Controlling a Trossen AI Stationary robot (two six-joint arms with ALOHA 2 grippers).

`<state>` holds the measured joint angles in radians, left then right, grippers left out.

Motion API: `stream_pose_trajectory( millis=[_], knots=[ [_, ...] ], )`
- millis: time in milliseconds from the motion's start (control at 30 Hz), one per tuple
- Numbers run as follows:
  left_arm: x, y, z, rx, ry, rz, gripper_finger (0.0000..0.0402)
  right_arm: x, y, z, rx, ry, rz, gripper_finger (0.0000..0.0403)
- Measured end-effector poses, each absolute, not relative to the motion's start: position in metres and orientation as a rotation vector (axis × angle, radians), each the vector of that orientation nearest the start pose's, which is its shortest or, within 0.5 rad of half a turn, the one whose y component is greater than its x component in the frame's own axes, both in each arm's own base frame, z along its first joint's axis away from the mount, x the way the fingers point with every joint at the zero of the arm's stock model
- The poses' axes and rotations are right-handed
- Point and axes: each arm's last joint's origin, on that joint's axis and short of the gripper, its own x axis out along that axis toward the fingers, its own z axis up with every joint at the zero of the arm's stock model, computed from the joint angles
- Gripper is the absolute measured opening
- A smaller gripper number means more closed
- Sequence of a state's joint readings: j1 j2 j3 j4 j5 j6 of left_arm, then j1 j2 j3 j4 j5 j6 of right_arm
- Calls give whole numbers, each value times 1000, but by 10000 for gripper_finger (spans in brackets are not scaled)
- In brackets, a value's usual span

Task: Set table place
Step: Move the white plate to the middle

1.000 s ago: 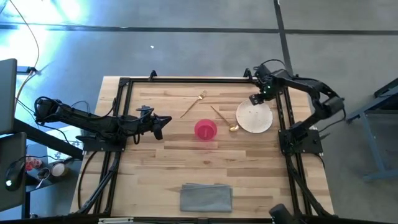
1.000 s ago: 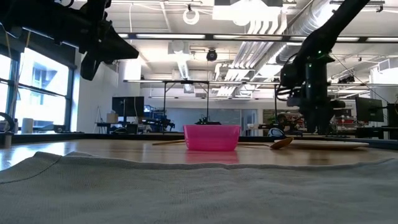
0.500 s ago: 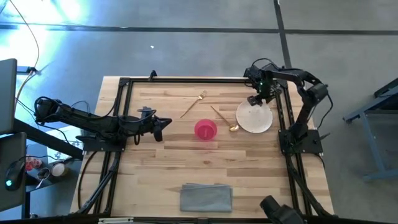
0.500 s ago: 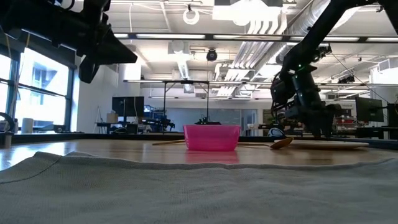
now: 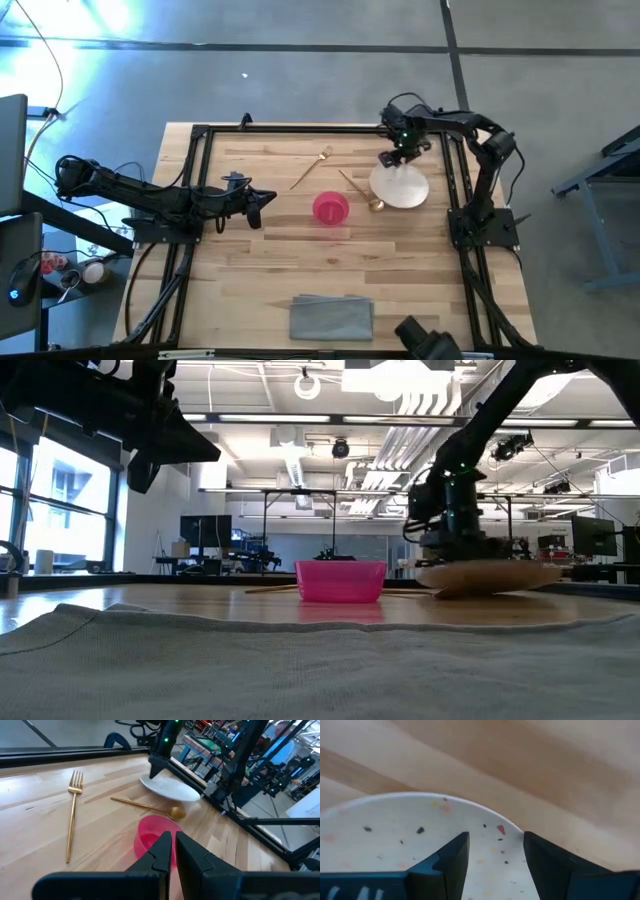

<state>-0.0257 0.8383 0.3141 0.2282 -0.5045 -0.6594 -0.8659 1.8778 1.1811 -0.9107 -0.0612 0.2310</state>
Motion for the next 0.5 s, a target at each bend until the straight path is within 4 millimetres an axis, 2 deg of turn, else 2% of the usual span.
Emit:
stream_pose_trajectory(
  millis=[133, 267, 400, 500],
  knots=[
    [175, 9, 202, -564, 120, 550, 14, 223, -245, 158, 876, 1383, -783, 181],
    [175, 9, 202, -564, 120, 550, 14, 226, -248, 167, 873, 1383, -789, 181],
    [175, 9, 202, -564, 120, 550, 14, 219, -243, 176, 858, 1474, -818, 181],
    [175, 9, 202, -564, 120, 550, 14, 208, -232, 185, 860, 1475, -835, 181]
  ],
)
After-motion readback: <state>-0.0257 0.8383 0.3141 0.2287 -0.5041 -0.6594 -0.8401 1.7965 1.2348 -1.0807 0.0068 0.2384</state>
